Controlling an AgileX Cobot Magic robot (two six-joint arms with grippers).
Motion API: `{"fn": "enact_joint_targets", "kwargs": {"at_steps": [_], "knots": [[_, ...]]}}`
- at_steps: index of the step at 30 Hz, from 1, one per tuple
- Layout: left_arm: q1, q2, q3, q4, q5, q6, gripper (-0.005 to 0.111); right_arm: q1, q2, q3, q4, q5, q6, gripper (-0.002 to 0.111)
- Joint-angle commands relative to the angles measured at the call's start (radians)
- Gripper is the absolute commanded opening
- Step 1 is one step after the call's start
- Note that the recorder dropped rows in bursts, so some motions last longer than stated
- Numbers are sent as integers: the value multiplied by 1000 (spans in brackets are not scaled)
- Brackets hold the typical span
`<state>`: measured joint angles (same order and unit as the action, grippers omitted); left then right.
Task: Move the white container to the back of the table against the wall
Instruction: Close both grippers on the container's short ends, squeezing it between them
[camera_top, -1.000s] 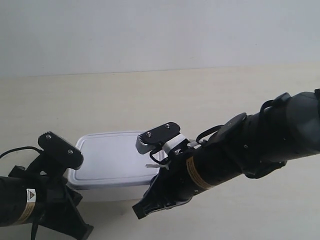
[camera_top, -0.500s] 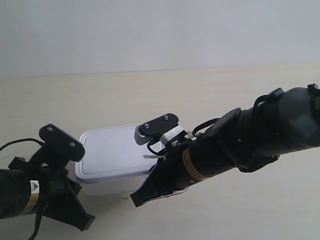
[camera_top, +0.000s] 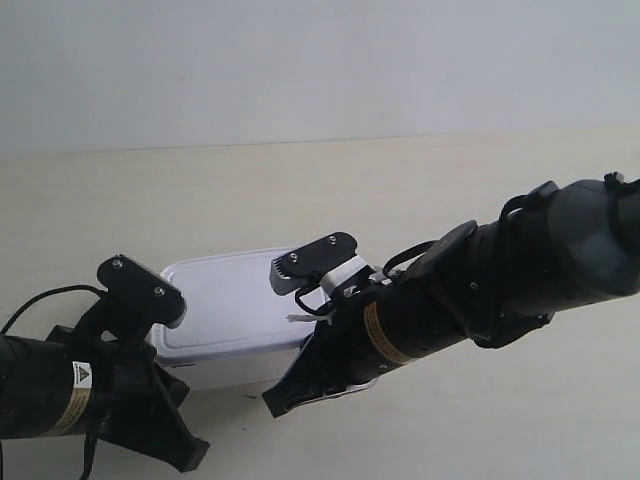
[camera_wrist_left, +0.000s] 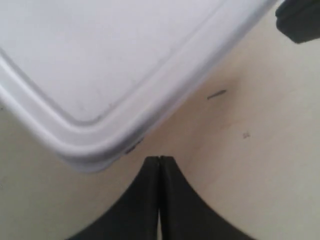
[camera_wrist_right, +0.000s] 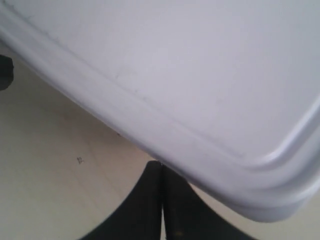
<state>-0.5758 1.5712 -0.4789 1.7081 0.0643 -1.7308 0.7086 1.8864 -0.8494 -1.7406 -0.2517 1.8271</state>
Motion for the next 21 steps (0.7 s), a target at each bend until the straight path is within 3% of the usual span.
{"fn": "enact_joint_targets", "kwargs": {"at_steps": [1,21], "knots": [[-4,1,-37,-10,16,-2,0,2,0,-5,-4,17,-4,0],[-4,189,-178,-12,111,-2,0,2,0,-7,-4,145,5,0]]}}
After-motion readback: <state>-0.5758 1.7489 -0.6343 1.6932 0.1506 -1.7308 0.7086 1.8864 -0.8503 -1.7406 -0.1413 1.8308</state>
